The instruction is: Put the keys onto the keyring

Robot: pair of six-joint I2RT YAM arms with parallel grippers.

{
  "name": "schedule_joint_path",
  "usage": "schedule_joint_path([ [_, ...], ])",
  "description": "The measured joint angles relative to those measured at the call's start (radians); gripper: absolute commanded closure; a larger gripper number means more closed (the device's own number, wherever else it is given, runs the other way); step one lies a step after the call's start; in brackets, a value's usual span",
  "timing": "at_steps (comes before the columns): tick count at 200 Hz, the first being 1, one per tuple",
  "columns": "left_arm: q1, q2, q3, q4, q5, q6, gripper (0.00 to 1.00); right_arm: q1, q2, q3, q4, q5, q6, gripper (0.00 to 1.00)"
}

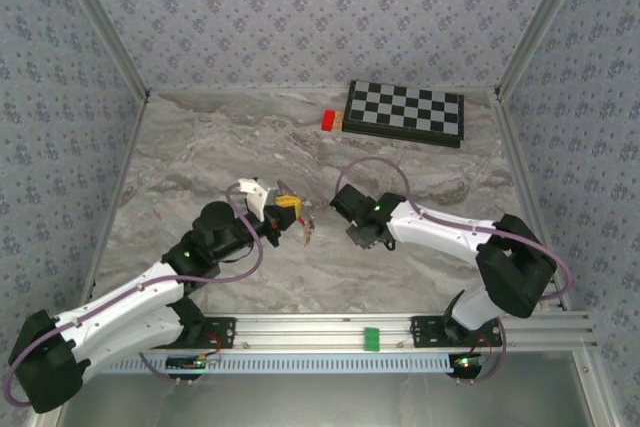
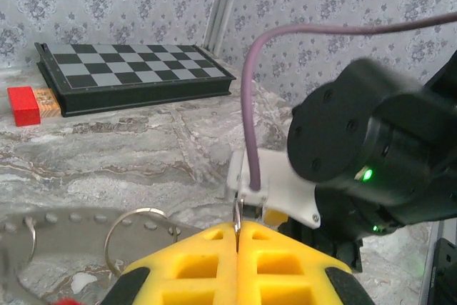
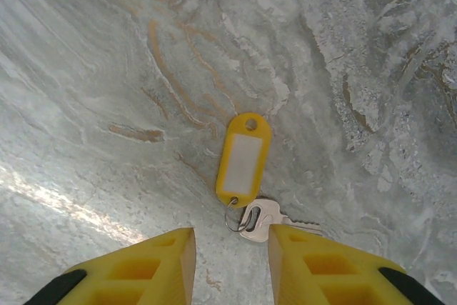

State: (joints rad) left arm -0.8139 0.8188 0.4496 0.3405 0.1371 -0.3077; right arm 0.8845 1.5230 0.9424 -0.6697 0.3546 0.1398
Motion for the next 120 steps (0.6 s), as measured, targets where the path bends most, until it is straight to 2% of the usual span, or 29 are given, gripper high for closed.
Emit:
schedule_joint_path([
  [47, 0.0, -0.007, 0.0, -0.003, 0.0, 0.0, 1.0, 0.043, 0.109, 0.003, -0.057, 0.052, -0.003, 0.69],
  [120, -0.001, -0.038, 0.0, -0.008, -0.008, -0.003, 1.0, 0.013, 0.153, 0.01, -0.064, 0.061, -0.005, 0.72],
])
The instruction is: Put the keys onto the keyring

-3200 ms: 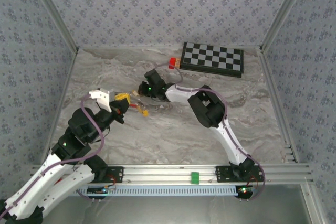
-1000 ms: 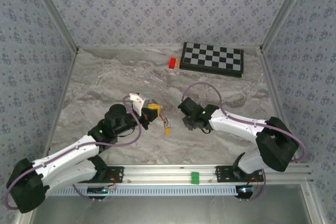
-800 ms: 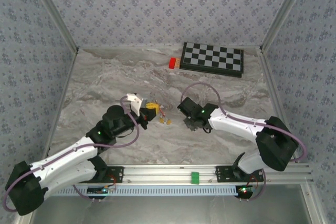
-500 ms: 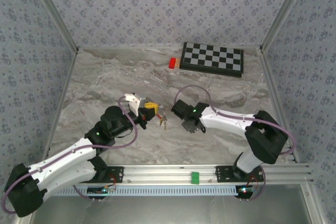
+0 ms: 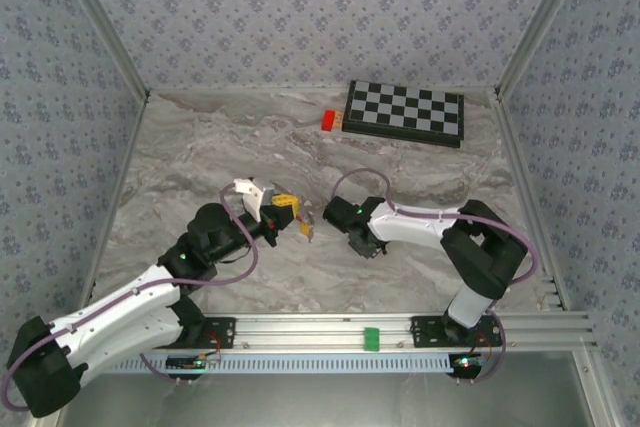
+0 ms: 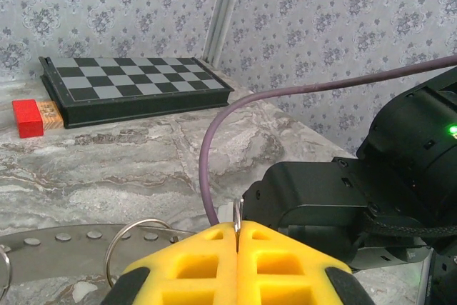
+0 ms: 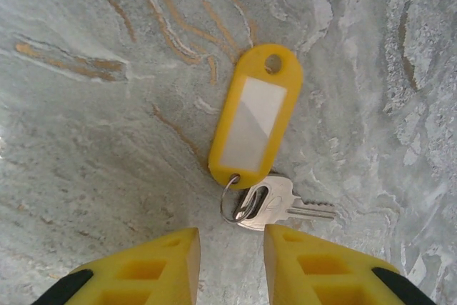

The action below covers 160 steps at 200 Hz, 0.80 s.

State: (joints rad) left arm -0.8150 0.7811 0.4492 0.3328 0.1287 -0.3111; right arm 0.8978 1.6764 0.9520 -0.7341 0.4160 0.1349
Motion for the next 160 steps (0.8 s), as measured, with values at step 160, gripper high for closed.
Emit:
schedule_joint_path([
  [160, -0.005, -0.001, 0.0, -0.001, -0.003, -0.004, 1.0, -0.042, 0.075, 0.051, -0.005, -0.004, -0.038, 0.84],
])
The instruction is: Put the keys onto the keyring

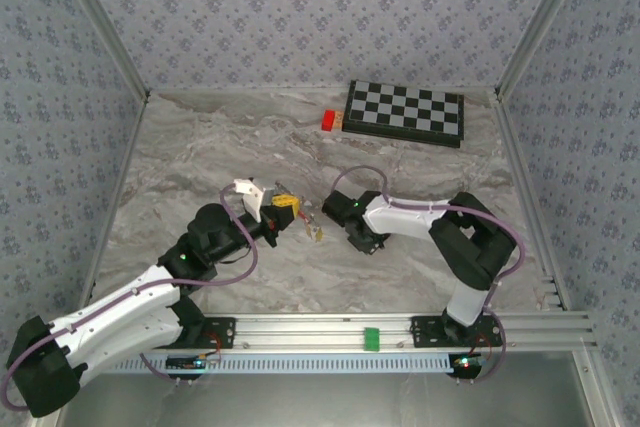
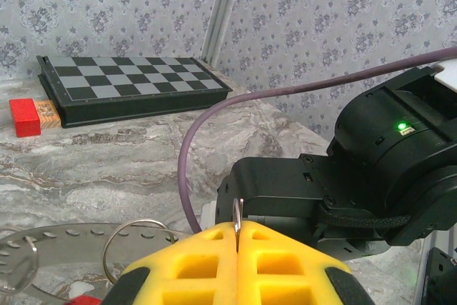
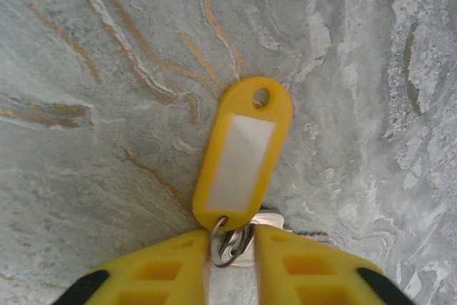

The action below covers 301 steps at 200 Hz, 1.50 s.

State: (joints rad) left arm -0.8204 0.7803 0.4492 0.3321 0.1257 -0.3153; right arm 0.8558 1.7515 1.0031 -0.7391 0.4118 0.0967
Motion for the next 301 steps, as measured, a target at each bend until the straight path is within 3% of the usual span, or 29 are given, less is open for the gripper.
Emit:
schedule_joint_path([
  [29, -0.001, 0.0, 0.0, -0.003, 0.0, 0.0, 1.0, 0.0, 0.008, 0.01, -0.003, 0.011, -0.005, 1.0],
  [74, -0.001, 0.0, 0.0, -0.017, 0.0, 0.0, 1.0, 0.012, -0.014, 0.009, 0.003, 0.009, -0.001, 1.0],
  [114, -0.001, 0.0, 0.0, -0.017, 0.0, 0.0, 1.0, 0.018, -0.132, 0.009, -0.016, -0.035, 0.019, 1.0],
  [182, -0.001, 0.0, 0.0, -0.017, 0.0, 0.0, 1.0, -0.041, -0.312, 0.01, -0.034, -0.303, 0.074, 1.0],
  [249, -0.001, 0.0, 0.0, -0.017, 0.0, 0.0, 1.0, -0.117, -0.173, 0.039, -0.072, -0.496, 0.205, 1.0],
  [301, -0.011, -0.002, 0.0, -0.018, 0.001, 0.0, 1.0, -0.158, -0.097, 0.087, -0.138, -0.519, 0.261, 1.0],
])
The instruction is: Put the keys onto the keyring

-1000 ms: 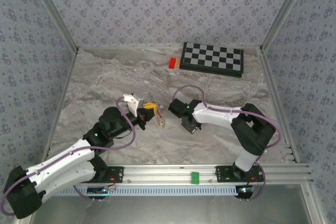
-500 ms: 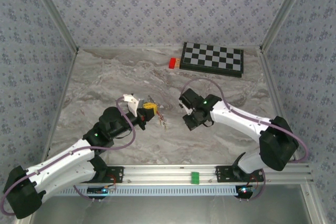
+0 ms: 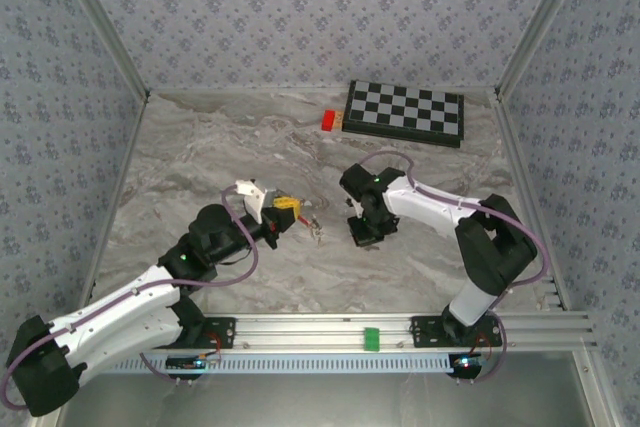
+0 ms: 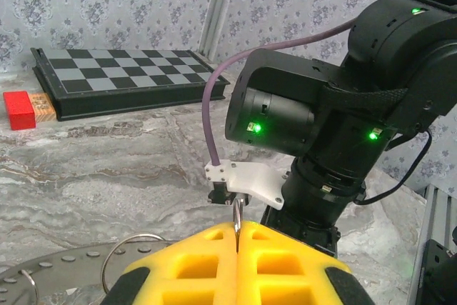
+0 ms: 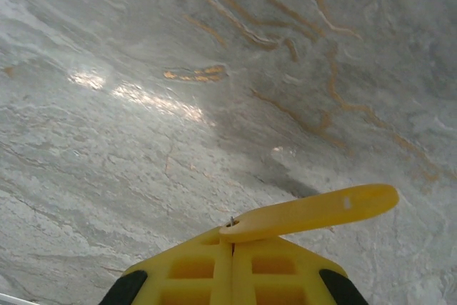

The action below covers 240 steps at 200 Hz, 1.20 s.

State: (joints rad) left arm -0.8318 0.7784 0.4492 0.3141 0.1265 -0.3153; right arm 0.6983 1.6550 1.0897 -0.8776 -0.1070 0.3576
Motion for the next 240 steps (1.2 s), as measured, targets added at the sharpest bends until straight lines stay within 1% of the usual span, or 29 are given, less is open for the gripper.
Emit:
schedule_joint_path([
  [41, -0.002, -0.006, 0.0, 0.0, 0.0, 0.0, 1.0, -0.042, 0.053, 0.021, -0.014, -0.005, 0.005, 1.0],
  [96, -0.004, -0.013, 0.0, 0.0, 0.0, 0.0, 1.0, -0.072, 0.128, 0.028, -0.011, -0.008, 0.005, 1.0],
  [104, -0.005, -0.013, 0.0, 0.0, 0.0, 0.0, 1.0, -0.078, 0.133, 0.029, -0.008, -0.011, 0.005, 0.94],
  [111, -0.006, -0.013, 0.0, 0.0, 0.0, 0.0, 1.0, -0.083, 0.135, 0.029, -0.005, -0.013, 0.005, 0.87],
  [116, -0.006, -0.013, 0.0, 0.0, 0.0, 0.0, 1.0, -0.086, 0.136, 0.029, -0.003, -0.014, 0.008, 0.84],
  [151, -0.008, -0.013, 0.0, 0.0, 0.0, 0.0, 1.0, -0.106, 0.136, 0.029, 0.021, -0.024, 0.011, 0.75],
  [160, -0.008, -0.013, 0.0, 0.0, 0.0, 0.0, 1.0, -0.11, 0.134, 0.029, 0.027, -0.025, 0.012, 0.68],
  [162, -0.008, -0.013, 0.0, 0.0, 0.0, 0.0, 1.0, -0.111, 0.132, 0.029, 0.029, -0.025, 0.013, 0.64],
  [166, -0.008, -0.013, 0.0, 0.0, 0.0, 0.0, 1.0, -0.113, 0.128, 0.028, 0.035, -0.025, 0.009, 0.6],
  [175, -0.008, -0.013, 0.0, 0.0, 0.0, 0.0, 1.0, -0.114, 0.108, 0.021, 0.053, -0.022, 0.006, 0.55],
  [188, -0.008, -0.013, 0.0, 0.0, 0.0, 0.0, 1.0, -0.116, 0.058, 0.004, 0.08, -0.016, -0.005, 0.51],
  [222, -0.008, -0.012, 0.0, 0.0, 0.0, 0.0, 1.0, -0.112, -0.148, -0.082, 0.162, 0.024, -0.022, 0.53],
  [240, -0.008, -0.011, 0.0, 0.0, 0.0, 0.0, 1.0, -0.106, -0.235, -0.13, 0.207, 0.049, -0.03, 0.56],
])
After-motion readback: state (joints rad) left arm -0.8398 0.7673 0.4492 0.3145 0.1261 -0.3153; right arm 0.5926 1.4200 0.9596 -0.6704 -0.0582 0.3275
